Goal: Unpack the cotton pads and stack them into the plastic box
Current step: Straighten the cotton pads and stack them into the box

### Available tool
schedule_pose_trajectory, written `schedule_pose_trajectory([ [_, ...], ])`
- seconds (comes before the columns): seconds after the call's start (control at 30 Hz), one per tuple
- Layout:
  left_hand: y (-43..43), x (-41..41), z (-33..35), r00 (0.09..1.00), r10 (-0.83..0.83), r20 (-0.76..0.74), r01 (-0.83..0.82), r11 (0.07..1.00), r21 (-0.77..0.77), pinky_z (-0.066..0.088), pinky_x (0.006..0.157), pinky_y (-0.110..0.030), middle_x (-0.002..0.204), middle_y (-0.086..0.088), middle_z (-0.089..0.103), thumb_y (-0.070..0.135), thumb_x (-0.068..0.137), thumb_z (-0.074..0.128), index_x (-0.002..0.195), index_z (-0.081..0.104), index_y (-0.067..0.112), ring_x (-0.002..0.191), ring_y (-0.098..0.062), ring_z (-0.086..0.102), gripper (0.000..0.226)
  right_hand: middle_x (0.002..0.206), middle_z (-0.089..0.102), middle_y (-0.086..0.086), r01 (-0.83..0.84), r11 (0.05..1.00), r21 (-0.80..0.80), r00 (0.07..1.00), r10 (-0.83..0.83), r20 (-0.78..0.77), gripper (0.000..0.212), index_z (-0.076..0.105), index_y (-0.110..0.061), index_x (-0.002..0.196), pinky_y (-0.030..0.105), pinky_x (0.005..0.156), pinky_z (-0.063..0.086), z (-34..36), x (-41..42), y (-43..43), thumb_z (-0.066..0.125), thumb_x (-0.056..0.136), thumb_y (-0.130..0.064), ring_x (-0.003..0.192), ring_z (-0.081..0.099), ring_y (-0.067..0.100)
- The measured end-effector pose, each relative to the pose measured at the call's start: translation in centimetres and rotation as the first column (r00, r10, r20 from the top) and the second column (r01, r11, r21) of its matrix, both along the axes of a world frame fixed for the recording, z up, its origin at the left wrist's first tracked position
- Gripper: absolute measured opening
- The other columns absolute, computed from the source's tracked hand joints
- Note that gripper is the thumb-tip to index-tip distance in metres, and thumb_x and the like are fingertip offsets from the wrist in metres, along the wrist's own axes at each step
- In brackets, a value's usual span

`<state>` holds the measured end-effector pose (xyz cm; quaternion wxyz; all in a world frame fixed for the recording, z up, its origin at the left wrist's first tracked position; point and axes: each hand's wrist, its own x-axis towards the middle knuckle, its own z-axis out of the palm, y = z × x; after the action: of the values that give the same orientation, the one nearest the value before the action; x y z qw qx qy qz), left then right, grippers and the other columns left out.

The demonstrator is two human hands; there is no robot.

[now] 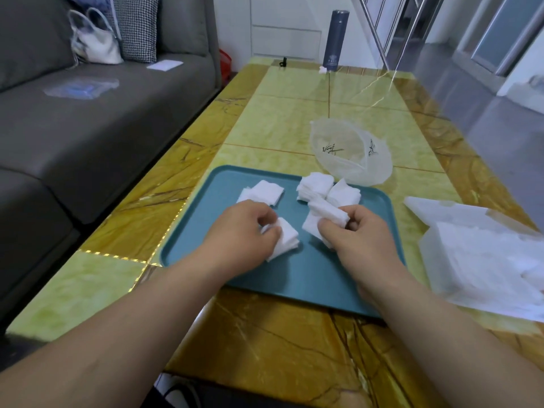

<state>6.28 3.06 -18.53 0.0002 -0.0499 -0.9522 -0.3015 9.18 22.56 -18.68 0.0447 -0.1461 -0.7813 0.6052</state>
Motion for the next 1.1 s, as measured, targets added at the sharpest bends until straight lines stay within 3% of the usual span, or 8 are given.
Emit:
schedule_pose_trajectory([
  [0.13,0.9,-1.2,0.1,0.995,0.023,-0.097,-0.023,1.0,0.0,0.044,0.105,-0.036,0.135,0.005,0.054,0.046,0.095,0.064,0.126,0.069,0.03,0.128,-0.019,0.049,0.036,0.084,0.076,0.008,0.023,0.999,-0.044,1.0,-0.024,-0.016,0.008,0.071,-0.02,0.09,0.036,0.069,0.051,0.0,-0.4,-0.1,0.076,0.084,-0.019,0.07,0.062,0.016],
  [0.23,1.3,-3.6,0.4,1.0,0.002,0.009,0.0,0.99,-0.141,0.026,0.121,-0.046,0.165,-0.003,0.031,0.055,0.098,0.055,0.14,0.059,0.039,0.152,-0.03,0.023,0.045,0.089,0.076,0.012,0.027,0.998,-0.063,0.999,-0.029,-0.031,0.007,0.072,-0.02,0.09,0.037,0.069,0.05,0.3,-0.4,-0.2,0.076,0.084,-0.017,0.07,0.062,0.017],
  [0.33,1.3,-4.8,-0.4,0.989,-0.055,0.139,0.091,0.961,-0.261,0.032,0.119,-0.049,0.156,-0.007,0.042,0.063,0.099,0.044,0.139,0.059,0.041,0.144,-0.034,0.035,0.048,0.092,0.076,0.013,0.016,0.999,-0.045,0.999,-0.017,-0.035,0.008,0.072,-0.02,0.091,0.038,0.068,0.051,0.5,-0.4,-0.1,0.075,0.084,-0.017,0.071,0.061,0.016],
  [0.53,2.0,-1.7,-0.3,0.972,-0.168,0.165,0.214,0.922,-0.323,0.035,0.116,-0.045,0.151,0.001,0.047,0.057,0.1,0.047,0.139,0.058,0.035,0.14,-0.032,0.04,0.046,0.095,0.076,0.011,0.004,0.997,-0.072,1.0,-0.005,-0.02,0.01,0.074,-0.02,0.092,0.057,0.085,0.059,1.1,-0.1,0.1,0.076,0.083,-0.016,0.079,0.065,0.018],
  [0.67,2.6,0.6,0.7,0.981,-0.165,0.104,0.185,0.954,-0.236,0.05,0.1,-0.044,0.129,0.003,0.062,0.044,0.096,0.057,0.131,0.065,0.034,0.122,-0.027,0.056,0.037,0.097,0.076,0.014,-0.006,0.997,-0.079,1.0,0.004,-0.019,0.01,0.073,-0.018,0.092,0.059,0.086,0.058,1.5,0.4,0.3,0.076,0.084,-0.015,0.079,0.065,0.019],
  [0.83,1.8,1.4,1.3,1.0,-0.009,0.01,0.01,0.998,-0.069,0.05,0.094,-0.034,0.133,0.002,0.063,0.033,0.095,0.066,0.132,0.064,0.032,0.12,-0.023,0.058,0.037,0.101,0.074,0.017,-0.013,0.997,-0.073,1.0,0.012,-0.02,0.008,0.071,-0.017,0.089,0.058,0.088,0.057,1.8,1.1,0.8,0.076,0.085,-0.012,0.08,0.066,0.022],
  [1.0,1.7,0.5,1.2,0.991,0.126,-0.037,-0.122,0.987,0.109,0.054,0.075,-0.034,0.105,0.007,0.064,0.03,0.092,0.07,0.106,0.061,0.033,0.094,-0.019,0.061,0.017,0.097,0.076,0.012,-0.019,0.999,-0.047,1.0,0.02,0.008,0.008,0.073,-0.018,0.092,0.058,0.088,0.057,1.2,1.4,1.8,0.077,0.085,-0.015,0.087,0.073,0.03],
  [1.1,1.9,-0.1,1.4,0.992,0.124,-0.021,-0.114,0.955,0.275,0.057,0.068,-0.033,0.094,0.01,0.068,0.026,0.09,0.071,0.108,0.056,0.033,0.083,-0.014,0.066,0.025,0.092,0.078,0.007,-0.005,0.995,-0.096,1.0,0.007,0.023,0.01,0.074,-0.018,0.094,0.056,0.088,0.061,1.1,1.3,2.0,0.077,0.085,-0.013,0.094,0.075,0.033],
])
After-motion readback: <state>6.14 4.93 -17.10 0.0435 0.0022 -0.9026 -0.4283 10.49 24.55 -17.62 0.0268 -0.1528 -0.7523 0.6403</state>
